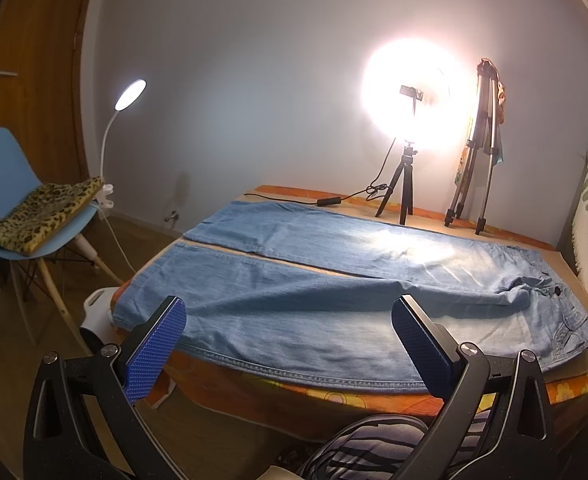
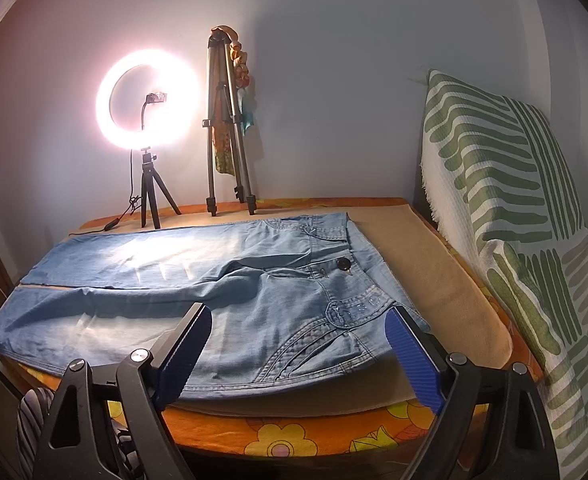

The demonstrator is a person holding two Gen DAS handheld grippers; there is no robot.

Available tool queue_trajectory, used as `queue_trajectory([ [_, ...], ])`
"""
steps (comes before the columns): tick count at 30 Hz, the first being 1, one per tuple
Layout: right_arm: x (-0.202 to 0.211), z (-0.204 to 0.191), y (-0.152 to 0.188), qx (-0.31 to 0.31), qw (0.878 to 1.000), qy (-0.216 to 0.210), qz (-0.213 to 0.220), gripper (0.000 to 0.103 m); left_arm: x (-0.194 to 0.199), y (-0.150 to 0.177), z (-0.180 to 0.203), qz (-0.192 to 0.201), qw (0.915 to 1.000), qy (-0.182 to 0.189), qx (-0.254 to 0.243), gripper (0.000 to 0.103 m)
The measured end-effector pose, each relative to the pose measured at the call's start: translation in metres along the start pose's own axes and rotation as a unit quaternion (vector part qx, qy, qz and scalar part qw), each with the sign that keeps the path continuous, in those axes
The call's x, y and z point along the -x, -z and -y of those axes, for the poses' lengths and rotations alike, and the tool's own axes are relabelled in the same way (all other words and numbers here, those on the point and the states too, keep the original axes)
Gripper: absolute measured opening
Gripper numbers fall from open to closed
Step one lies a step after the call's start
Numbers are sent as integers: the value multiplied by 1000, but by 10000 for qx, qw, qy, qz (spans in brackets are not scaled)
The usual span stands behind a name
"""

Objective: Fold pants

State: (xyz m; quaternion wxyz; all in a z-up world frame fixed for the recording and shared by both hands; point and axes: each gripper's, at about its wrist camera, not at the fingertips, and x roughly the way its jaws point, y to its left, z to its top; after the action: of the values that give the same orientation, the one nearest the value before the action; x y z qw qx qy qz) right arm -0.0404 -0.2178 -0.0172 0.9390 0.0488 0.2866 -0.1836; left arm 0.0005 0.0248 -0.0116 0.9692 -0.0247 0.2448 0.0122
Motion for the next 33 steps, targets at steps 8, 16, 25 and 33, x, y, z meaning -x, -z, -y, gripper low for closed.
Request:
queue_trajectory([
  [8, 0, 0, 0, -6, 10000, 1, -1, 90, -1, -1, 1, -2, 10000, -1, -13, 102],
  [16, -1, 1, 1, -15, 10000, -32, -12, 88, -2, -1, 1, -5, 10000, -27, -28, 102],
  [25, -3, -4, 0, 87, 9999, -79, -13, 87, -4, 1, -4, -3, 10000, -25, 30, 102],
  [33, -9, -7, -1, 158, 9997, -186, -38, 87, -11, 4, -10, -38, 9999, 25, 91, 102],
])
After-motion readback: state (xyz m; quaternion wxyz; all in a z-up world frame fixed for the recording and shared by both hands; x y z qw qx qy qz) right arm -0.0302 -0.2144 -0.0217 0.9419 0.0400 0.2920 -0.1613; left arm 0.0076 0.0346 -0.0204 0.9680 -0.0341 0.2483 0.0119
